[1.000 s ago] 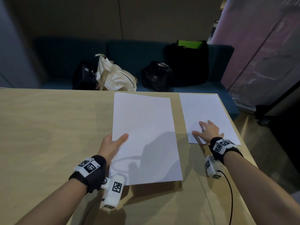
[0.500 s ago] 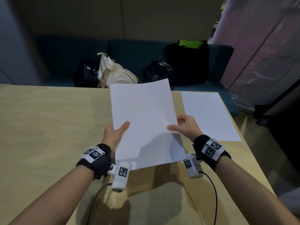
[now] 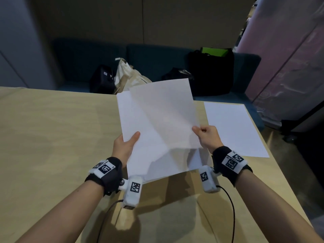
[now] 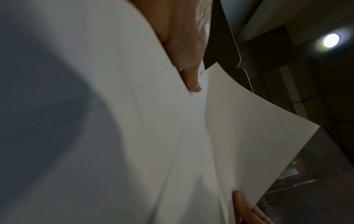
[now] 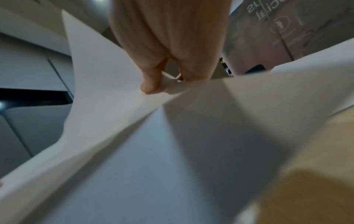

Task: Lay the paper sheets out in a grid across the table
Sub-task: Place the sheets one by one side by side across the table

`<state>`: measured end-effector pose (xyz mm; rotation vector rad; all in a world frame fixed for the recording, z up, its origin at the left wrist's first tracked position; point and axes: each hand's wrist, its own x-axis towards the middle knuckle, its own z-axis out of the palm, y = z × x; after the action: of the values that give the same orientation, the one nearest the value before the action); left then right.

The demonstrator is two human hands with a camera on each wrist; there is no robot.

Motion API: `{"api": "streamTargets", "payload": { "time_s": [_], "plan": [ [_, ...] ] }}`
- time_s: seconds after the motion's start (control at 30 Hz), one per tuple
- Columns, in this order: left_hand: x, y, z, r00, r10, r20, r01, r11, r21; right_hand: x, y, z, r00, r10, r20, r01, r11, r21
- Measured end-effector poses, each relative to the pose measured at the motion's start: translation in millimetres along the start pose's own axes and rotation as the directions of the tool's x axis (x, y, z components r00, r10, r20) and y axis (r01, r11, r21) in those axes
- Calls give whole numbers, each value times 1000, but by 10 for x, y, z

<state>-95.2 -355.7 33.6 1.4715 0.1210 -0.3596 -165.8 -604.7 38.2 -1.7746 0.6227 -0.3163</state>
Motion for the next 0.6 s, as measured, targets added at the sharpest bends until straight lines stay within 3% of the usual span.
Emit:
{"api": "streamTargets", "payload": {
  "time_s": [0.13, 0.4, 0.5, 0.6],
  "plan": [
    [15, 20, -88, 1000, 2, -22, -2, 1000, 9, 82, -80, 12, 992, -59, -111, 57, 998, -18],
    [73, 130, -387, 992, 25, -127, -21, 999, 31, 403, 20, -11, 935, 1, -356, -34, 996, -87],
    [95, 186, -537, 978, 55, -200, -46, 998, 47, 496, 156, 61, 931, -29, -363, -85, 952, -294],
    [122, 220, -637, 976, 57, -210, -50, 998, 38, 599, 344, 129, 962, -44, -271, -101, 862, -497]
  ]
}}
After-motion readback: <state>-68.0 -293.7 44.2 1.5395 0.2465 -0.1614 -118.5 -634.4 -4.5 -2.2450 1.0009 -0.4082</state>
